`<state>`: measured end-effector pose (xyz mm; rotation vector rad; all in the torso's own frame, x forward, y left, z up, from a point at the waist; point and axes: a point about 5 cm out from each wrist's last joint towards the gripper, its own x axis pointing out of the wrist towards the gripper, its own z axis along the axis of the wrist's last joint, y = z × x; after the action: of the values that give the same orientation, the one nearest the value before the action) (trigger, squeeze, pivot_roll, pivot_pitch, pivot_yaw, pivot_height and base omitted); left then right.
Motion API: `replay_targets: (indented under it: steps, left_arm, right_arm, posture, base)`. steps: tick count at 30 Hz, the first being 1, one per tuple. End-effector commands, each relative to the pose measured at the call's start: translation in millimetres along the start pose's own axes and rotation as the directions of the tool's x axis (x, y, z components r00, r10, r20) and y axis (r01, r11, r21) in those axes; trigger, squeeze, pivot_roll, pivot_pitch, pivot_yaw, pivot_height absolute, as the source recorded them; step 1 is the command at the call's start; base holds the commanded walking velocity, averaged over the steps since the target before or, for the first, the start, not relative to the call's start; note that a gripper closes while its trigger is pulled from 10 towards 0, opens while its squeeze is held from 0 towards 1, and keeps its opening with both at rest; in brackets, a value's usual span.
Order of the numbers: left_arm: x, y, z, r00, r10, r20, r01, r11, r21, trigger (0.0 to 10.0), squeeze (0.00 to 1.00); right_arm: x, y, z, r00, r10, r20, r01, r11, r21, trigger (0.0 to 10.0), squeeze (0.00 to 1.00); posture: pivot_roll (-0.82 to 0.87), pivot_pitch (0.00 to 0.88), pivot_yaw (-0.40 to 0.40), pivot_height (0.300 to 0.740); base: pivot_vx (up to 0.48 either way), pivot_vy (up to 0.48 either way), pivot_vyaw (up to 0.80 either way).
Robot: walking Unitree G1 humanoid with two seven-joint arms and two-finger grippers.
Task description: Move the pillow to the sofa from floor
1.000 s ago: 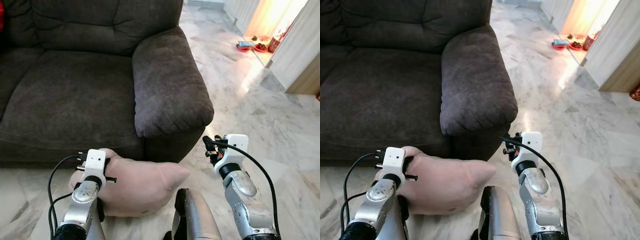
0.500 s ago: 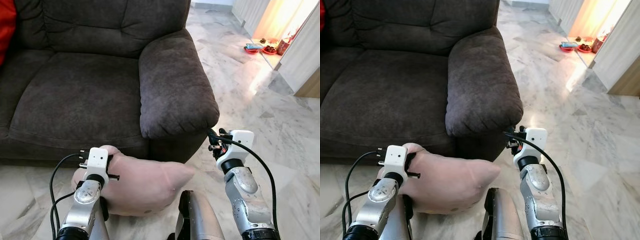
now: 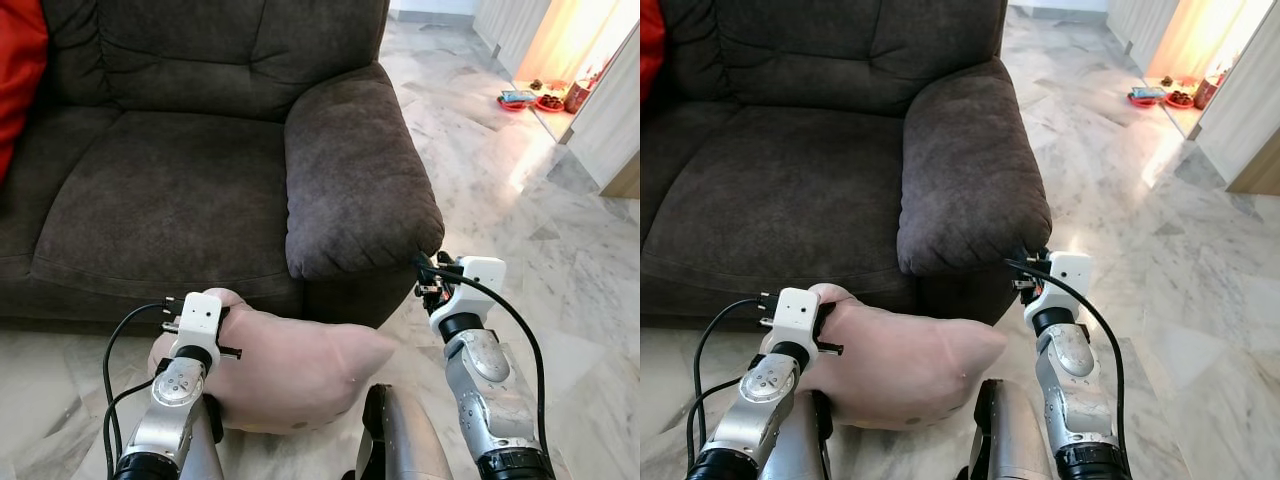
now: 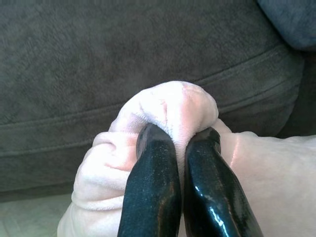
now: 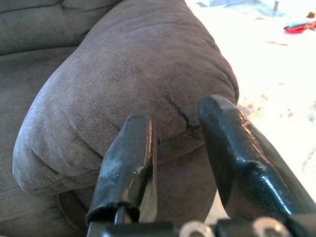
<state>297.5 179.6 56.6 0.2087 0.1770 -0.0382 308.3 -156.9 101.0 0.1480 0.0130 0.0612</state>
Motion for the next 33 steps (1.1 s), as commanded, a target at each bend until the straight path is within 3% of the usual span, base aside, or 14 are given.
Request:
replay_targets:
  steps: [1, 18, 33]
  left_arm:
    - [9.6, 7.9, 67.2, 0.951, 0.033, 0.309, -0.037, 0.999, 0.005, 10.0, 0.0]
    - [12.9, 7.5, 76.2, 0.943, 0.029, 0.332, -0.037, 0.999, 0.018, 10.0, 0.0]
    - [14.7, 3.7, 85.8, 0.933, 0.001, 0.359, -0.014, 0.999, 0.034, 10.0, 0.0]
  right_arm:
    - [1.9, -1.9, 1.9, 1.0, -0.014, 0.014, 0.014, 1.0, 0.011, 10.0, 0.0]
    - [8.9, -0.5, 3.6, 0.999, -0.023, 0.029, 0.023, 1.0, 0.013, 10.0, 0.0]
    - [14.0, -0.9, 5.0, 0.999, -0.029, 0.042, 0.028, 1.0, 0.014, 10.0, 0.0]
  posture:
    - [0.07, 0.0, -0.059, 0.565]
    - [0.07, 0.0, -0.059, 0.637]
    - [0.08, 0.0, -0.051, 0.729]
  base:
    - [0.0, 0.0, 0.0]
    - [0.0, 0.0, 0.0]
    - [0.0, 0.0, 0.0]
